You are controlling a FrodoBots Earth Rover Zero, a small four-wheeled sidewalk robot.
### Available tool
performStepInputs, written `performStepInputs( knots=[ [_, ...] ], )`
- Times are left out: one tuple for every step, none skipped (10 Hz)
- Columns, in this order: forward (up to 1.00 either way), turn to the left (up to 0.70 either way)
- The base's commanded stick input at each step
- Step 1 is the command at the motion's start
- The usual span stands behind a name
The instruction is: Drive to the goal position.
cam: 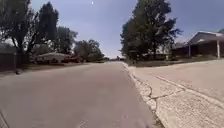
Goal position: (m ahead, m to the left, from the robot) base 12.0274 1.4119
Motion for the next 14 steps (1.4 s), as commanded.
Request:
performStepInputs(
  knots=[
    [0.70,0.00],
    [0.70,0.00],
    [0.70,0.00],
    [0.70,0.00],
    [0.70,0.00],
    [0.70,0.00],
    [0.70,0.00],
    [0.70,0.00],
    [0.70,0.00],
    [0.70,0.00],
    [0.70,0.00],
    [0.70,0.00],
    [0.70,0.00],
    [0.70,0.00]
  ],
)
